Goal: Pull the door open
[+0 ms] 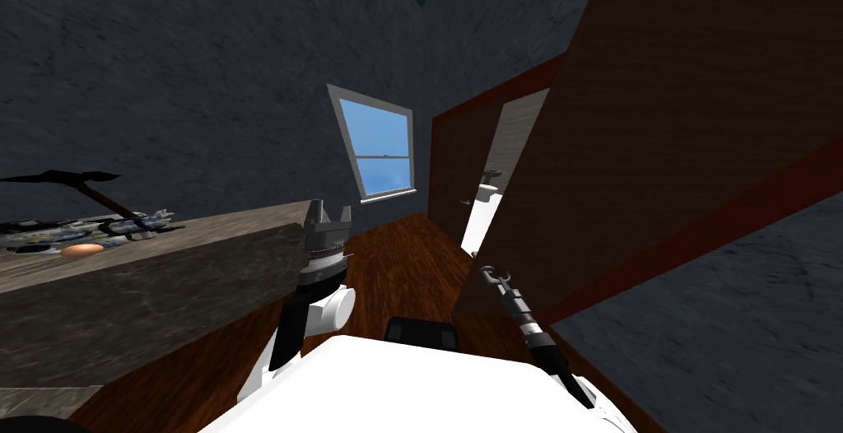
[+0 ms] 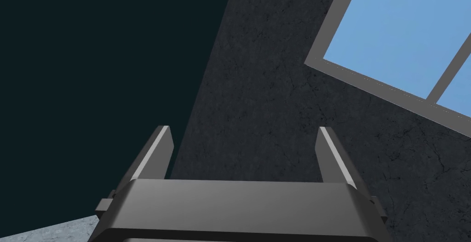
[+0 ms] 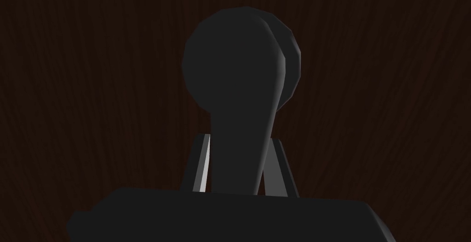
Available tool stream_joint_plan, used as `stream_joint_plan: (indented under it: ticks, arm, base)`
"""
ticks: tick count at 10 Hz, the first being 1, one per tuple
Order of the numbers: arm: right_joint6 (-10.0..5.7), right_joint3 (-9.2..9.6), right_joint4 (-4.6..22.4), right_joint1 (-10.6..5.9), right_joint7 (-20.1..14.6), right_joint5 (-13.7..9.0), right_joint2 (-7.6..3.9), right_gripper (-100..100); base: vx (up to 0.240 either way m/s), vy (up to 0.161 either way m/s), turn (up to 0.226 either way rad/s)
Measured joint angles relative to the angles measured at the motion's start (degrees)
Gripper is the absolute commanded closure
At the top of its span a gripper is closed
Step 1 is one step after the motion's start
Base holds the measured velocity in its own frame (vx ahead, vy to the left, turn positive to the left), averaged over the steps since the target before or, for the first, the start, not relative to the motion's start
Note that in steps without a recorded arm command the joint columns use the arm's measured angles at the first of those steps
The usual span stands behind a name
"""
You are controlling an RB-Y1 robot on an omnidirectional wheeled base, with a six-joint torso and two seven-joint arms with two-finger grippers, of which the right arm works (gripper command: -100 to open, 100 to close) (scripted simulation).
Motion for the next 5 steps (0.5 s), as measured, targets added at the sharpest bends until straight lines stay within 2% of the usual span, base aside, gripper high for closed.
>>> stream_joint_plan:
  ticks: [2,3,4,5]
  arm:
    - [1.67,0.13,-3.21,1.24,0.37,0.04,0.14,100]
    - [1.87,0.16,-3.29,1.32,0.43,0.06,0.16,100]
    - [1.13,-0.03,-2.34,1.23,0.29,-0.22,-0.20,100]
    - [1.06,-0.31,-3.29,2.10,0.21,-0.62,-0.72,100]
  base:
    - [-0.044,-0.028,0.003]
    - [-0.104,-0.006,0.202]
    - [-0.190,-0.033,0.279]
    - [-0.208,-0.085,0.244]
